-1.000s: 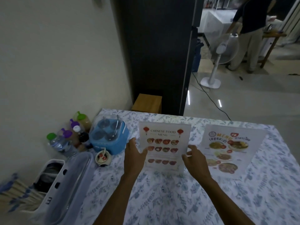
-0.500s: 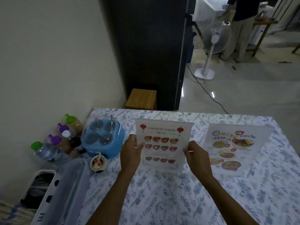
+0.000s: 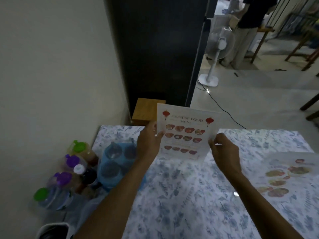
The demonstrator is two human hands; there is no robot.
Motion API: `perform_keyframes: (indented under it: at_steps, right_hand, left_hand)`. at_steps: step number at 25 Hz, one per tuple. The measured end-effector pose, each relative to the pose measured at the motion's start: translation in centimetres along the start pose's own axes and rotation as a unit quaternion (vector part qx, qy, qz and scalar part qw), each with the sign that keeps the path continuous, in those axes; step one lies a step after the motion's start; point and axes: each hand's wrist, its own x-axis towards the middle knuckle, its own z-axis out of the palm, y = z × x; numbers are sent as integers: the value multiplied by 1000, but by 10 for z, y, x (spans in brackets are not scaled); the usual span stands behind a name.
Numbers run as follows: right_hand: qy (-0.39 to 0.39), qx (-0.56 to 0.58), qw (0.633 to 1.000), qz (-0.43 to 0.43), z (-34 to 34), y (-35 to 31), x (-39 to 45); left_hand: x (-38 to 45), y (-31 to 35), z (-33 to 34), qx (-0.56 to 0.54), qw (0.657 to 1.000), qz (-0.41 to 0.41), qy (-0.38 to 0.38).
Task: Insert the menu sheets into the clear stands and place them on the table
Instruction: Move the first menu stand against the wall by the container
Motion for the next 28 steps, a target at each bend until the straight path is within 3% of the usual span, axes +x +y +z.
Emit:
perform_keyframes:
  at_steps: [7, 14, 19, 24, 28]
  right_hand:
    - [24, 15, 999, -14, 80, -93, 61]
    - [-26, 18, 997, -69, 187, -151, 101]
    - [-130, 13, 986, -108, 270, -176, 110]
    - [-145, 44, 983, -102, 301, -205, 115]
    - [-151, 23, 983, -101, 306, -202, 127]
  left_hand:
    - [92, -41, -71, 24, 999, 24, 29]
    - [153, -116, -116, 105, 991, -63, 61]
    - [176, -171, -147, 126, 977, -167, 43]
    - [199, -176, -154, 126, 966, -219, 50]
    - [212, -166, -150, 112, 964, -242, -1]
